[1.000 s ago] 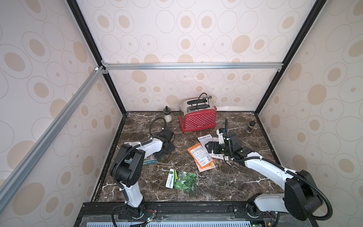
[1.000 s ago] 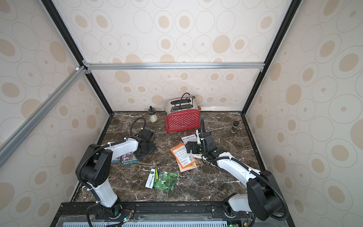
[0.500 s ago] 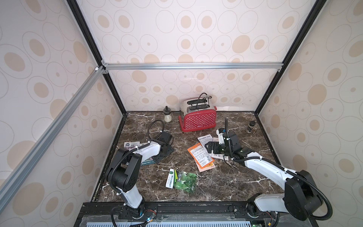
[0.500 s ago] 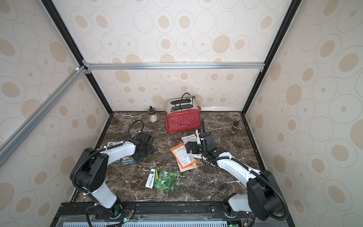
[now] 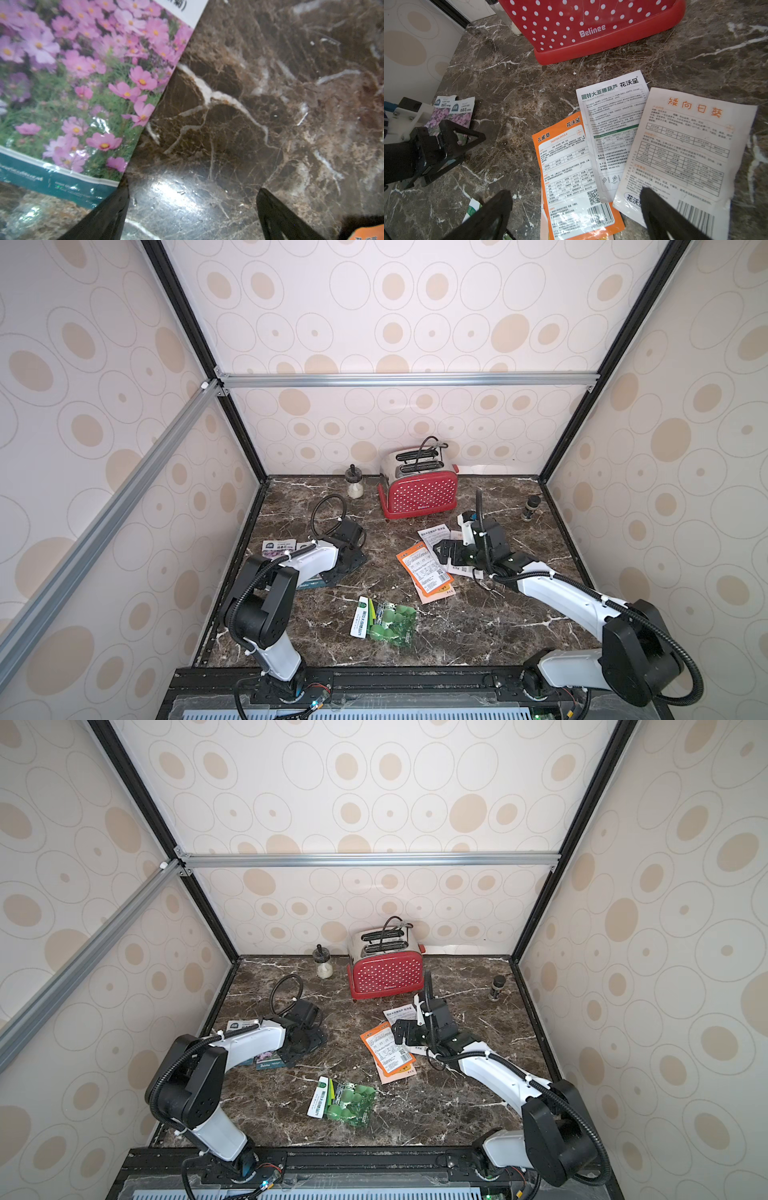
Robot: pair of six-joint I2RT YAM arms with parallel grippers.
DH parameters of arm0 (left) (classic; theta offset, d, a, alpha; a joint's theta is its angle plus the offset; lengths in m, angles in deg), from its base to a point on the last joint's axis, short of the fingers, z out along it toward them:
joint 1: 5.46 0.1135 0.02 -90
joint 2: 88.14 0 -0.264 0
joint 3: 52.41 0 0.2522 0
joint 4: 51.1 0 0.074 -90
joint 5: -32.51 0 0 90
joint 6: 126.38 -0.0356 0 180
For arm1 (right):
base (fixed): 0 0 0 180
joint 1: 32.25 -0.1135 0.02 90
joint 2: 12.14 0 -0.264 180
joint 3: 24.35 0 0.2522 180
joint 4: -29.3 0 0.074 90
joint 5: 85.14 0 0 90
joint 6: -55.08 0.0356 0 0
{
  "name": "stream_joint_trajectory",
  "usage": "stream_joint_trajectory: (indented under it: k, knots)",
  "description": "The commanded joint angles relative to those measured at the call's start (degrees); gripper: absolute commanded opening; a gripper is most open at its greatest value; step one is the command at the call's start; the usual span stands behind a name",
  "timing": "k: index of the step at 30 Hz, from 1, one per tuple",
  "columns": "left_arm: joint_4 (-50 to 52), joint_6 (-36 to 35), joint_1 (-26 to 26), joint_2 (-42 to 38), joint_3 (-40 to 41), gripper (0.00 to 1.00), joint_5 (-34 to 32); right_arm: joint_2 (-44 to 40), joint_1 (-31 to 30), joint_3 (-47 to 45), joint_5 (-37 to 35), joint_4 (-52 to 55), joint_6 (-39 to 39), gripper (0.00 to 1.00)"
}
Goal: Arrange the seed packets in a row
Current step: Move the seed packet to the center of the board.
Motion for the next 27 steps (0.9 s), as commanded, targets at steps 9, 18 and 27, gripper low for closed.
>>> stream_joint_trajectory:
  k: [9, 18, 27]
  knots:
    - [3.78, -0.37, -0.09, -0.88, 1.26, 0.97, -0.53, 0.66, -0.31, -0.65, -0.13, -0.42, 0.21, 1.00]
    - [4.02, -0.89, -0.10, -1.04, 0.65, 0.97, -0.43, 0.35, -0.35, -0.61, -0.30, -0.19, 0.06, 1.00]
    - [4.25, -5.49, -1.44, -2.73, -3.47, 0.98, -0.54, -0.58, -0.35, -0.48, -1.08, -0.05, -0.38, 1.00]
